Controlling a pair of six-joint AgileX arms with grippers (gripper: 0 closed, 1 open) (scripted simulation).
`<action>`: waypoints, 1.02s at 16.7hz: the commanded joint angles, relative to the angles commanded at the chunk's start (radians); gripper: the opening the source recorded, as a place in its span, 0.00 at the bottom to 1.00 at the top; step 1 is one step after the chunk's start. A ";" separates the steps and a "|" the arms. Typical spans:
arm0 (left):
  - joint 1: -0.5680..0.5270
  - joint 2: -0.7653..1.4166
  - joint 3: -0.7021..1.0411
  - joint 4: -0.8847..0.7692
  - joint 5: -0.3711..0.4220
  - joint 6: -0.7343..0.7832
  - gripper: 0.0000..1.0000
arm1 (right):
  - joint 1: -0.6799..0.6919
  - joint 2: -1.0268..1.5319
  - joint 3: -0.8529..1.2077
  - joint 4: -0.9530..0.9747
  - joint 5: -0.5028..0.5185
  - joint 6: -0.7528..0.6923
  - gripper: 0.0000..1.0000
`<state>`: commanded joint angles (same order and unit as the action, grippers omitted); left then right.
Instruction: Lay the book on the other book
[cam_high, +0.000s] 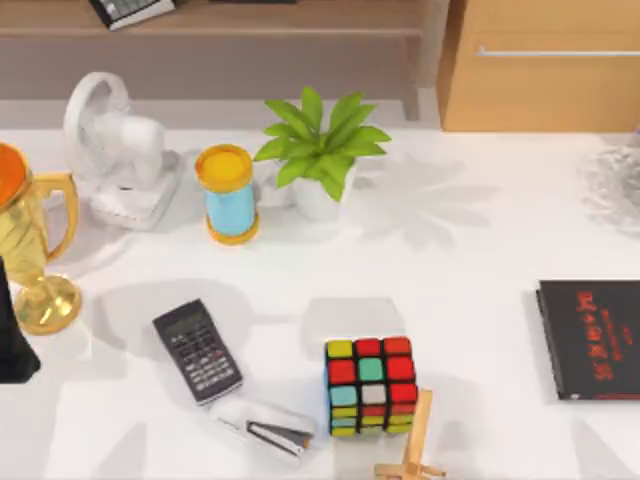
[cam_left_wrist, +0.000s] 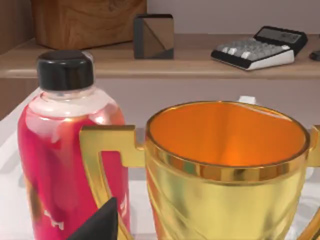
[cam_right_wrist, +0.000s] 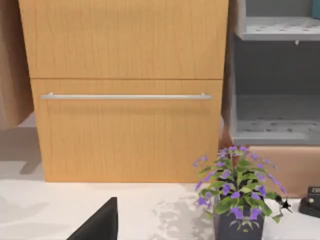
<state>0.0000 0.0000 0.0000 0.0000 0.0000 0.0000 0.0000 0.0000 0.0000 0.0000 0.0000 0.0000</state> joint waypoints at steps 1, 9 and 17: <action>0.000 0.000 0.000 0.000 0.000 0.000 1.00 | 0.000 0.000 0.000 0.000 0.000 0.000 1.00; 0.000 0.000 0.000 0.000 0.000 0.000 1.00 | -0.086 0.295 0.263 0.109 -0.084 -0.003 1.00; 0.000 0.000 0.000 0.000 0.000 0.000 1.00 | -0.278 1.165 0.849 0.349 -0.264 -0.007 1.00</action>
<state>0.0000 0.0000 0.0000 0.0000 0.0000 0.0000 -0.2781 1.1649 0.8487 0.3494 -0.2641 -0.0069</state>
